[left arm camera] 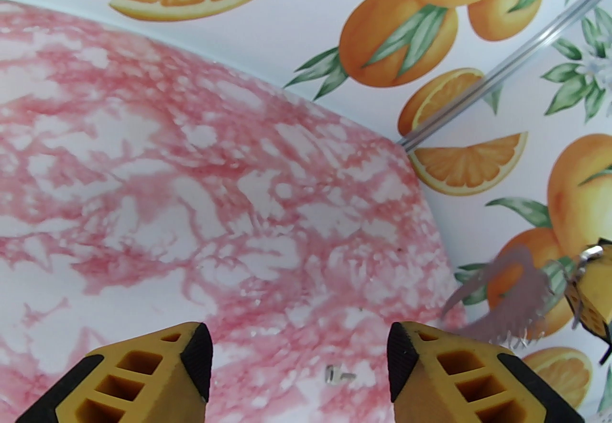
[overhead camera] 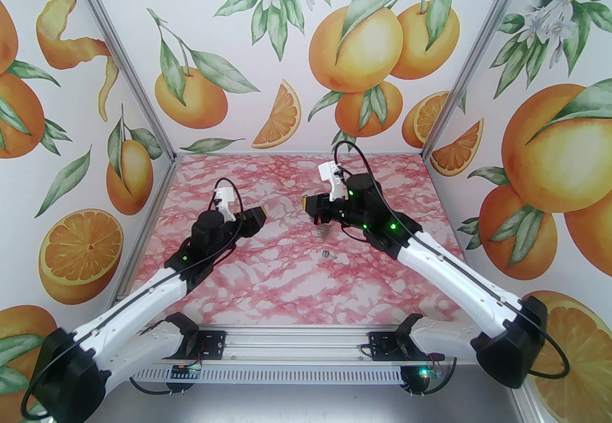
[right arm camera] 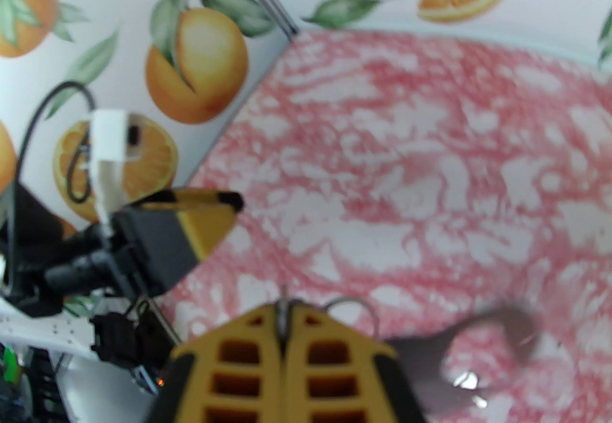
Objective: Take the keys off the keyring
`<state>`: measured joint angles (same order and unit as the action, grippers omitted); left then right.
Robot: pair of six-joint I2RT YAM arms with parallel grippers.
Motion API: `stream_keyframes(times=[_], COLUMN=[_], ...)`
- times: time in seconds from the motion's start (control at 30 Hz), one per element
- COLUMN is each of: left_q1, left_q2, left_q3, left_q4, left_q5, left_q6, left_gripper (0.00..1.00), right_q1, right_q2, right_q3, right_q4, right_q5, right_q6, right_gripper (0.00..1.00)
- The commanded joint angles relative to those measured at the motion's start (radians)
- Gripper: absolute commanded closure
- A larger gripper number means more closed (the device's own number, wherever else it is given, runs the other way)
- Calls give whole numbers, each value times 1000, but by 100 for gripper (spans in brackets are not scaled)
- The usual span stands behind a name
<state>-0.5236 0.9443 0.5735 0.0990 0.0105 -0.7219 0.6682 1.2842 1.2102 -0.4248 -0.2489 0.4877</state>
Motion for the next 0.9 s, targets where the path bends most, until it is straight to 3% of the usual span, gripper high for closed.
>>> stream_keyframes(times=[0.0, 0.13, 0.43, 0.67, 0.87], left_q1=[3, 3, 4, -2, -32], left_q2=[-44, -32, -7, 38, 63], left_q3=[-15, -10, -7, -28, -74], left_q4=[-23, 28, 240, 406, 559], left_q5=[14, 85, 297, 488, 507], left_q6=[59, 183, 490, 579, 620], left_gripper=[31, 27, 23, 22, 18], right_q1=[27, 44, 72, 95, 95], right_q2=[39, 82, 217, 264, 249], right_q3=[121, 240, 466, 592, 603], right_q4=[-310, -481, -686, -797, -807], right_q5=[110, 166, 207, 194, 174], right_q6=[17, 17, 17, 49, 87], right_gripper=[100, 100, 100, 100, 100])
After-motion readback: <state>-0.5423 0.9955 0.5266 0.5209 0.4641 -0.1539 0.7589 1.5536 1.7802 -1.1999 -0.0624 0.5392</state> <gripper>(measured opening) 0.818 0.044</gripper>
